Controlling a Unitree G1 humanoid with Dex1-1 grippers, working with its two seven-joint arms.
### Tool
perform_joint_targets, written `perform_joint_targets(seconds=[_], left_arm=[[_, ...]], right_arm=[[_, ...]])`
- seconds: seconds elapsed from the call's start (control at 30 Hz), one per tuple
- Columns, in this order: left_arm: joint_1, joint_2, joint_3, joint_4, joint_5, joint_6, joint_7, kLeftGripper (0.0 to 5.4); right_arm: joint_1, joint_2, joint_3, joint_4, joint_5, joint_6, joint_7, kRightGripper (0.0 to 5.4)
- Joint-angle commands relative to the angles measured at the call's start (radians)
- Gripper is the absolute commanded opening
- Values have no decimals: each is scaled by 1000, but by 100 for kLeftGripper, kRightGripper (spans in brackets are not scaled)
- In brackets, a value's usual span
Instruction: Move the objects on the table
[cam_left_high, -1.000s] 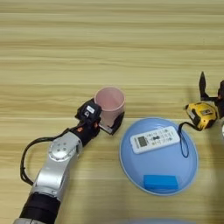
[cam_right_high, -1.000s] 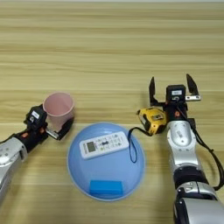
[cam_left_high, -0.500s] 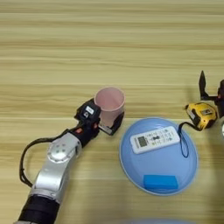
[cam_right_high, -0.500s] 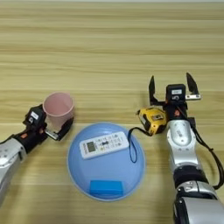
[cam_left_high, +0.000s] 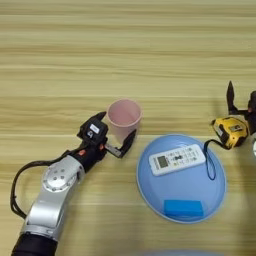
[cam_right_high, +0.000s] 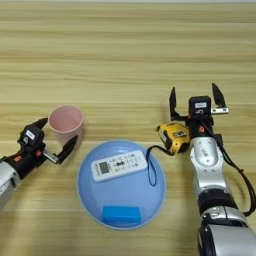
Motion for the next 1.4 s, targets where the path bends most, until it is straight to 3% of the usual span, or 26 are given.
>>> perform_joint_targets(seconds=[0.03, 0.2, 0.37, 0.57, 0.73, 0.83, 1.1, 1.23, 1.4], left_arm=[[20, 27, 9, -67, -26, 24, -24, 538], [27, 60, 11, -146, -52, 48, -55, 538], [21, 66, 34, -232, -128, 59, -87, 538], [-21, 42, 61, -235, -159, 35, -63, 538], [-76, -10, 97, -204, -180, 5, -15, 538], [-125, -47, 133, -135, -172, -54, 32, 538], [-284, -101, 231, 169, -68, -234, 244, 538], [-316, -100, 256, 287, -26, -335, 304, 538], [-341, -96, 269, 398, -10, -430, 326, 538]], right_arm=[[-19, -4, 1, 12, -3, -9, -2, 540], [-23, -4, 1, 21, -3, -12, -2, 540], [-25, -5, 1, 26, -3, -15, -3, 540], [-28, -5, 0, 31, -3, -16, -4, 540], [-27, -6, 0, 31, -3, -18, -3, 540], [-25, -5, 0, 27, -3, -19, -3, 540], [-17, 0, 3, 12, -6, -19, -7, 540], [-15, 1, 4, 7, -7, -19, -7, 540], [-15, 1, 4, 7, -6, -18, -6, 540]])
